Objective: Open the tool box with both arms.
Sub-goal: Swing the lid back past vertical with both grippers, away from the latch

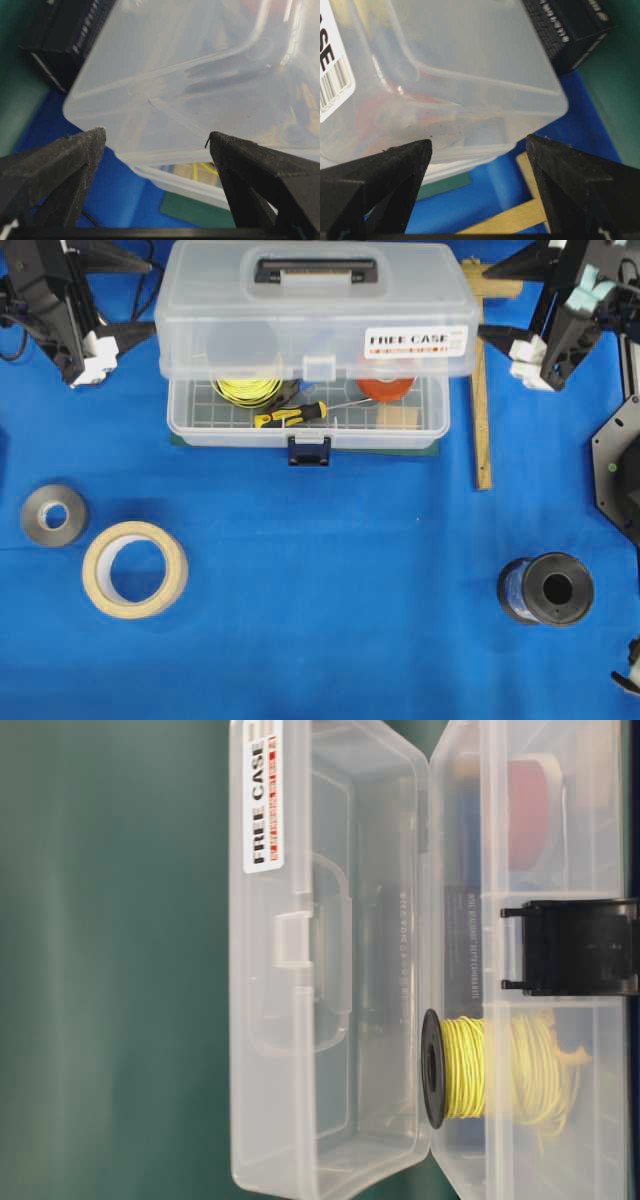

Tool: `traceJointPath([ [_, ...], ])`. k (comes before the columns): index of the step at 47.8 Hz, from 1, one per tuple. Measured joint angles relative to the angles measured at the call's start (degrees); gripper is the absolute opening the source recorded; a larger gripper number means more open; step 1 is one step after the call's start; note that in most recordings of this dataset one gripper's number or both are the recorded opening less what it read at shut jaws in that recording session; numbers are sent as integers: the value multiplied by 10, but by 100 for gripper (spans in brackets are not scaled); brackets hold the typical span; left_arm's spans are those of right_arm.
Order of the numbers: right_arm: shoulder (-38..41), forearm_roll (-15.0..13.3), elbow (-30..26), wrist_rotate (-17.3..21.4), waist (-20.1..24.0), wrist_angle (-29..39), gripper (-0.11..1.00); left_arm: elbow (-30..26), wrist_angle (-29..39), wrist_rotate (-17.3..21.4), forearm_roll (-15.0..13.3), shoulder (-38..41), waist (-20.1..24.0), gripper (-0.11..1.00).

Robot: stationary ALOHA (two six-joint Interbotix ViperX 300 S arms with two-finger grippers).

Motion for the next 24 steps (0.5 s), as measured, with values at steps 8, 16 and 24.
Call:
traceJointPath([
  [8, 1, 0, -11, 0, -23, -3, 81, -11, -1, 6, 0, 0, 22, 90],
  [16, 4, 0, -19, 0, -42, -11, 81, -25, -1, 9, 0, 11, 39, 90],
  [24, 12, 0, -24, 0, -57, -26, 81, -37, -1, 11, 0, 26, 56, 90],
])
